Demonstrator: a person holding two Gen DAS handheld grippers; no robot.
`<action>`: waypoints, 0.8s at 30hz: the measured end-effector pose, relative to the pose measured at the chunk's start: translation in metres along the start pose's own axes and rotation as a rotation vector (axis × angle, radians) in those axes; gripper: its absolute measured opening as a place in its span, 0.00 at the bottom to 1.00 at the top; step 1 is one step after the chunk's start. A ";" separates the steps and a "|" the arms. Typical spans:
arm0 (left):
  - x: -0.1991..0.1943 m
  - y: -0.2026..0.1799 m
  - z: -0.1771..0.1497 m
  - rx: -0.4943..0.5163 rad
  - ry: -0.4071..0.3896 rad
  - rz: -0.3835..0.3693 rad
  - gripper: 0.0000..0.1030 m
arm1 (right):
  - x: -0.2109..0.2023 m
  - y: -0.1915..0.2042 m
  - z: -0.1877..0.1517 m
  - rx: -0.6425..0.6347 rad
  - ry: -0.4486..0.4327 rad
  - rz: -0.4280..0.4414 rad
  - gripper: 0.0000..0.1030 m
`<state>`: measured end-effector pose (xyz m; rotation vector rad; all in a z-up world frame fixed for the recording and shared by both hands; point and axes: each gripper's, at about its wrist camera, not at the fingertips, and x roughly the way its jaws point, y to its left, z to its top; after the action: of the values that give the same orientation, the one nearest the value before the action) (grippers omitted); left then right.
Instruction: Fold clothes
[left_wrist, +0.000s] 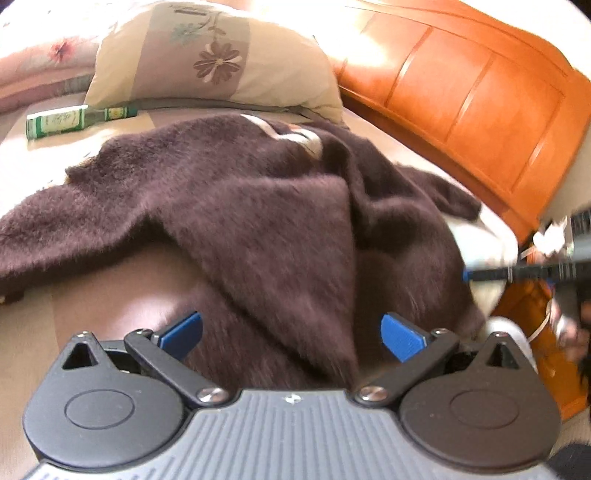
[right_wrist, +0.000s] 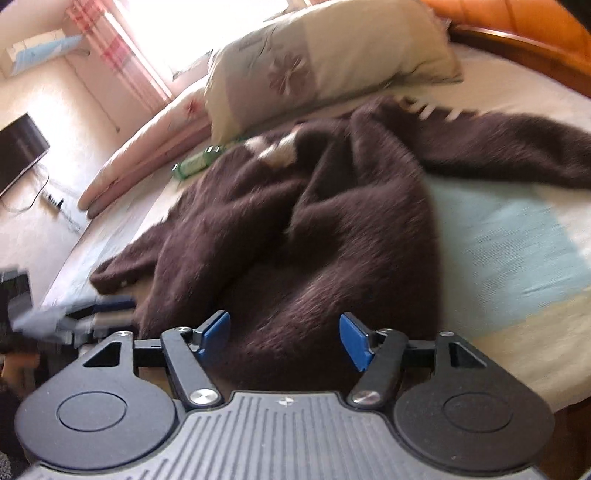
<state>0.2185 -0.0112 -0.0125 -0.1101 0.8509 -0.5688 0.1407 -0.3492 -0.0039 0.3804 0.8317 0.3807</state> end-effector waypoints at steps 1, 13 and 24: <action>0.004 0.007 0.006 -0.022 0.004 -0.014 0.99 | 0.005 0.002 0.000 -0.012 0.008 -0.002 0.70; 0.074 0.115 0.052 -0.440 -0.010 -0.288 0.99 | 0.036 0.003 0.013 -0.005 0.011 -0.031 0.73; 0.069 0.170 0.127 -0.436 -0.236 -0.132 0.99 | 0.034 -0.003 0.026 0.003 -0.066 -0.030 0.75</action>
<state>0.4218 0.0807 -0.0285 -0.6232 0.7285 -0.4742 0.1826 -0.3404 -0.0108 0.3815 0.7724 0.3373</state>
